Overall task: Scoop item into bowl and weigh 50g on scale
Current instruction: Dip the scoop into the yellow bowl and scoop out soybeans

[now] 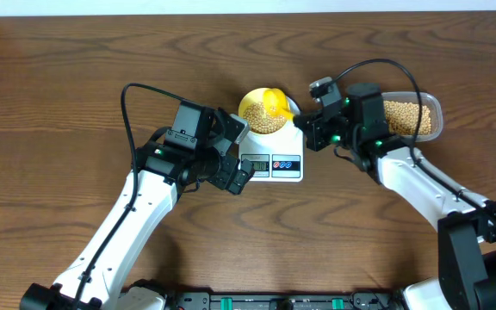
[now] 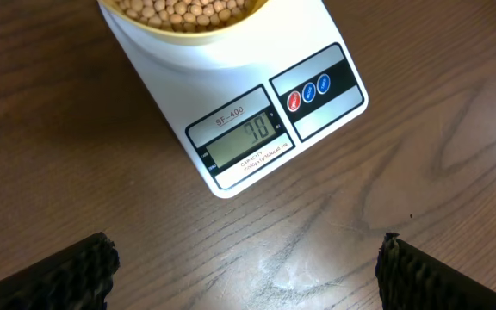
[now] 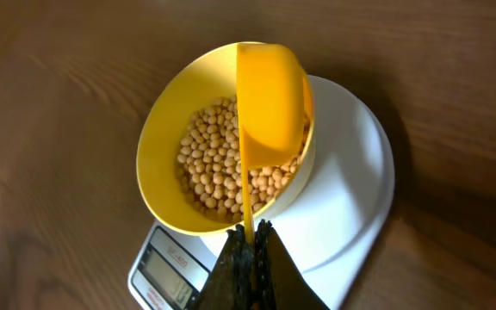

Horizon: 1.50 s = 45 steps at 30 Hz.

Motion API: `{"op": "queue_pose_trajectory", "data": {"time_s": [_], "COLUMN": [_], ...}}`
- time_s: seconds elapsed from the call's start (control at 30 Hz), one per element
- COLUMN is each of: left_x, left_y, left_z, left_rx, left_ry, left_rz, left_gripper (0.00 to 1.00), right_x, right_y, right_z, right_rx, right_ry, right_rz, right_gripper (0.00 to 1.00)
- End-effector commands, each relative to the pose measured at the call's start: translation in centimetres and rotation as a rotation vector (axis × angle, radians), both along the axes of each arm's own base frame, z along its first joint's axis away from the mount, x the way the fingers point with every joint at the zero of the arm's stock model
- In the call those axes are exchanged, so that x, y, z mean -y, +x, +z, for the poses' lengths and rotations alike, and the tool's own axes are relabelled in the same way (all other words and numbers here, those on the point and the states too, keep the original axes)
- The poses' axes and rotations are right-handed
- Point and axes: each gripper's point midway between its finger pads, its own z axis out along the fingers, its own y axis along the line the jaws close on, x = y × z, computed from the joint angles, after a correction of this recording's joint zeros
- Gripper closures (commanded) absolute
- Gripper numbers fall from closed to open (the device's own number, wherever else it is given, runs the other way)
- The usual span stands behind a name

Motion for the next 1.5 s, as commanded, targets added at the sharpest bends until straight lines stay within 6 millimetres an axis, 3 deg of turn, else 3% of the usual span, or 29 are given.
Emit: {"op": "queue_pose_trajectory", "data": {"time_s": [0.0,0.43,0.67,1.2,1.47], "left_x": [-0.1,-0.1,-0.1,-0.1,-0.1], "left_y": [-0.1,-0.1,-0.1,-0.1,-0.1], "left_z": [-0.4,-0.4,-0.4,-0.4,-0.4], "left_rx": [-0.002,-0.001,-0.001,-0.001,-0.002], "left_ry": [0.013,0.013,0.013,0.013,0.013], "left_rz": [-0.009,-0.010,-0.009,-0.010,-0.009], "left_gripper": [0.02,0.02,0.02,0.02,0.02], "right_x": [0.5,0.8,-0.3,0.0,-0.1], "right_y": [0.4,0.9,-0.3,-1.9,-2.1], "right_z": [0.2,0.8,1.2,-0.6,0.0], "right_rx": [-0.058,-0.029,-0.054,-0.164,-0.160], "right_ry": [0.060,0.075,0.124,0.097,0.112], "right_rz": [-0.036,-0.041,0.037,0.034,0.050], "right_gripper": [0.99,0.99,0.99,0.99,0.99]}}
